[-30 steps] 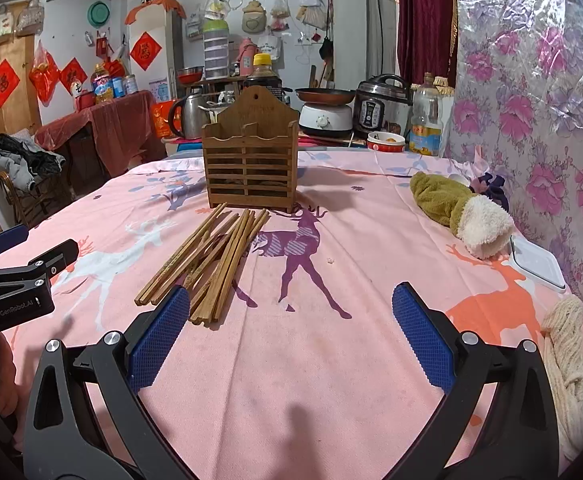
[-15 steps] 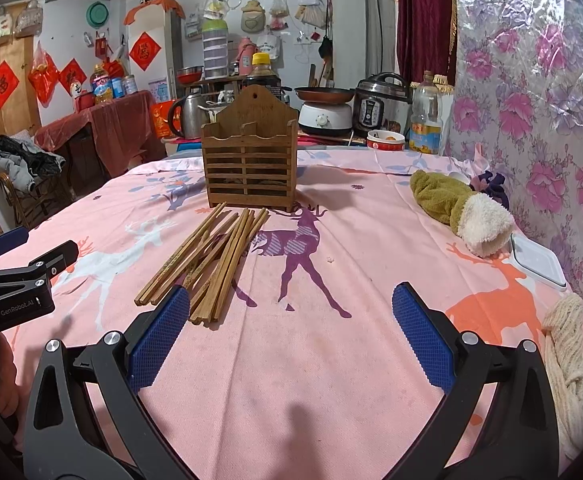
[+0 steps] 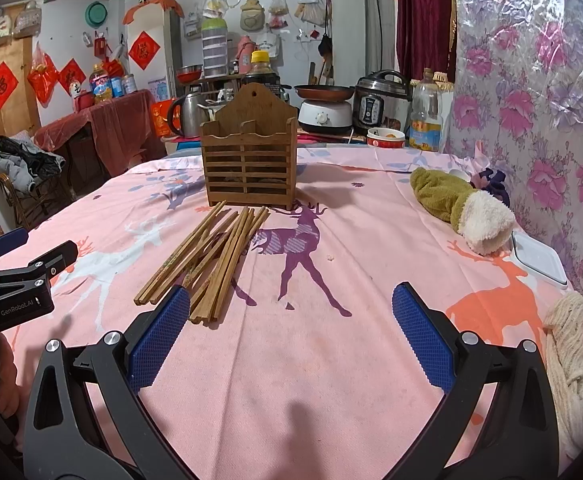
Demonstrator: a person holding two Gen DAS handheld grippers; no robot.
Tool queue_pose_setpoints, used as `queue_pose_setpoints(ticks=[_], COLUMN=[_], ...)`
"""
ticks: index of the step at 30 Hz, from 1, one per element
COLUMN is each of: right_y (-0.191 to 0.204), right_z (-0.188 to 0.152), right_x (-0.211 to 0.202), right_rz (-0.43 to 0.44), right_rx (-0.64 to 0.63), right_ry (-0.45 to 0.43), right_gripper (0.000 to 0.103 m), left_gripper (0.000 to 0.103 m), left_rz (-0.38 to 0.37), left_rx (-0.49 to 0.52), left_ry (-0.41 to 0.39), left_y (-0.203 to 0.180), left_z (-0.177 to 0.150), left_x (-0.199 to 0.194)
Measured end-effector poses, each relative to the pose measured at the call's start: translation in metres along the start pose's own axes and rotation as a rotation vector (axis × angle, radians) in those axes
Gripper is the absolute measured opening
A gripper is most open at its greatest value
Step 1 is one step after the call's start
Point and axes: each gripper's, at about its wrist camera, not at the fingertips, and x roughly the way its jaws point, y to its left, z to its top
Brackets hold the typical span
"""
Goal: Organize utensils
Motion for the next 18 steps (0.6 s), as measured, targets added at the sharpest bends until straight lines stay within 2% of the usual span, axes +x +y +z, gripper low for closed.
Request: queue_pose_setpoints(ticks=[18], right_y=[-0.0013], right_z=[0.0008], right_x=[0.0001], right_rz=[0.003], right_rx=[0.004], right_ry=[0.003], right_gripper=[0.097], left_gripper=[0.098], left_rz=[0.000], left_rx=[0.000], left_ry=[0.000], left_y=[0.0001], left_z=[0.0004], left_x=[-0.0004])
